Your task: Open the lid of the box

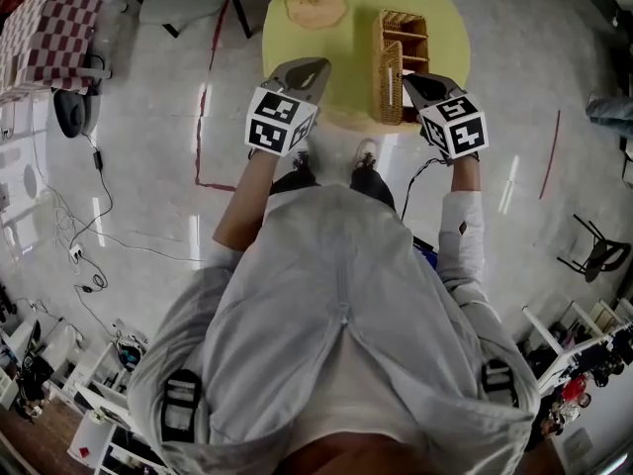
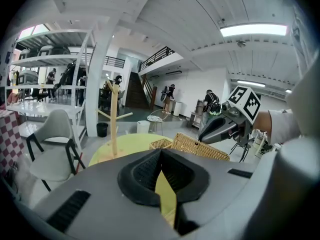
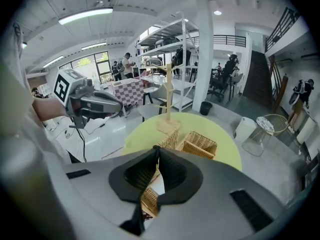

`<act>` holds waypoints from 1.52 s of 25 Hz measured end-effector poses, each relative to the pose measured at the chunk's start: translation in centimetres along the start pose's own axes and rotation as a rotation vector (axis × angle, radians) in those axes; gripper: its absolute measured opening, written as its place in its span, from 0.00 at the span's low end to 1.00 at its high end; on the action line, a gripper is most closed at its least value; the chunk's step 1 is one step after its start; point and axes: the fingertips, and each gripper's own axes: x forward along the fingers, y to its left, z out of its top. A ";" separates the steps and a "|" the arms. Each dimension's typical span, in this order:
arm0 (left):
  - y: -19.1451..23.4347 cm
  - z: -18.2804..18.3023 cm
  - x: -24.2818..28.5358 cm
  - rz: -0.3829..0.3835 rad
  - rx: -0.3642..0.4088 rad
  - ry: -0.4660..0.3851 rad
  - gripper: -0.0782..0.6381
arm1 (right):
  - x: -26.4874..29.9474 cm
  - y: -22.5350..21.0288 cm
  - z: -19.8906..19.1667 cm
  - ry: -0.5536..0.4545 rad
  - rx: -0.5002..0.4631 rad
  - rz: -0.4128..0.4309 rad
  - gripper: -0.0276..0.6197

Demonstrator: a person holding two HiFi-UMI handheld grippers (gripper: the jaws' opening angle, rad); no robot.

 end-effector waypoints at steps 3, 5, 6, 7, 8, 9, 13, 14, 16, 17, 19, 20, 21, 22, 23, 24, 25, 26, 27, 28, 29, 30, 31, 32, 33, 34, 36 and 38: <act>1.3 -0.5 -1.0 -0.006 0.000 0.006 0.15 | 1.2 1.5 1.2 -0.010 0.014 0.006 0.10; 2.2 -0.8 -1.7 -0.007 -0.001 0.010 0.15 | 2.0 2.6 1.9 -0.014 0.027 0.012 0.10; 2.7 -1.0 -2.0 -0.007 -0.001 0.013 0.15 | 2.6 3.1 2.1 -0.014 0.031 0.016 0.10; 3.3 -1.2 -2.3 -0.005 -0.002 0.016 0.15 | 3.2 3.7 2.4 -0.013 0.033 0.020 0.10; 3.9 -1.5 -2.6 -0.004 -0.004 0.020 0.15 | 3.8 4.3 2.5 -0.011 0.034 0.024 0.10; 4.4 -1.8 -2.8 -0.004 -0.005 0.024 0.15 | 4.5 4.9 2.7 -0.007 0.035 0.028 0.10; 6.2 -3.4 -3.5 0.000 -0.016 0.050 0.15 | 7.1 6.9 2.7 0.015 0.041 0.048 0.10; 6.5 -3.8 -3.6 0.000 -0.020 0.057 0.15 | 7.7 7.2 2.6 0.020 0.046 0.053 0.10; 7.0 -4.4 -3.5 -0.002 -0.026 0.069 0.15 | 8.7 7.5 2.5 0.027 0.061 0.060 0.10; 7.2 -4.7 -3.5 -0.004 -0.027 0.075 0.15 | 9.3 7.5 2.3 0.032 0.070 0.063 0.10; 7.5 -5.1 -3.3 -0.007 -0.029 0.086 0.15 | 10.3 7.7 2.0 0.043 0.089 0.071 0.10; 7.7 -5.3 -3.2 -0.009 -0.029 0.091 0.15 | 10.9 7.8 1.7 0.050 0.096 0.077 0.10; 7.8 -5.5 -3.1 -0.011 -0.029 0.095 0.15 | 11.4 7.9 1.5 0.058 0.103 0.083 0.10; 7.8 -5.6 -3.1 -0.015 -0.028 0.098 0.15 | 11.9 8.0 1.1 0.067 0.109 0.088 0.10; 7.9 -5.8 -3.0 -0.018 -0.026 0.102 0.15 | 12.4 8.1 0.8 0.076 0.116 0.091 0.10; 8.0 -6.0 -3.0 -0.021 -0.024 0.106 0.15 | 12.8 8.1 0.5 0.087 0.123 0.091 0.10; 8.1 -6.2 -3.0 -0.022 -0.023 0.112 0.15 | 13.3 8.2 0.1 0.101 0.130 0.091 0.10; 8.3 -6.5 -3.0 -0.021 -0.023 0.117 0.15 | 13.7 8.2 -0.3 0.116 0.137 0.090 0.10; 8.5 -6.8 -3.1 -0.019 -0.026 0.122 0.15 | 14.2 8.3 -0.7 0.133 0.146 0.090 0.10; 8.7 -7.1 -3.2 -0.015 -0.030 0.126 0.15 | 14.7 8.4 -1.0 0.149 0.157 0.089 0.10; 8.9 -7.3 -3.3 -0.011 -0.036 0.130 0.15 | 15.1 8.4 -1.4 0.163 0.168 0.088 0.10; 9.1 -7.6 -3.4 -0.007 -0.041 0.134 0.15 | 15.6 8.4 -1.7 0.177 0.178 0.085 0.10; 9.2 -7.9 -3.4 -0.005 -0.046 0.138 0.15 | 16.0 8.3 -2.1 0.190 0.185 0.080 0.10; 9.3 -8.2 -3.5 -0.003 -0.049 0.142 0.15 | 16.4 8.2 -2.5 0.203 0.190 0.074 0.10; 9.4 -8.5 -3.6 -0.002 -0.052 0.147 0.15 | 16.7 8.2 -2.9 0.214 0.193 0.066 0.10; 9.6 -8.8 -3.8 0.000 -0.054 0.152 0.15 | 17.0 8.2 -3.2 0.223 0.196 0.059 0.10; 9.9 -9.3 -4.1 0.005 -0.059 0.158 0.15 | 17.5 8.2 -3.6 0.241 0.189 0.048 0.11; 10.1 -9.7 -4.4 0.010 -0.061 0.162 0.15 | 17.8 8.4 -4.0 0.266 0.170 0.040 0.11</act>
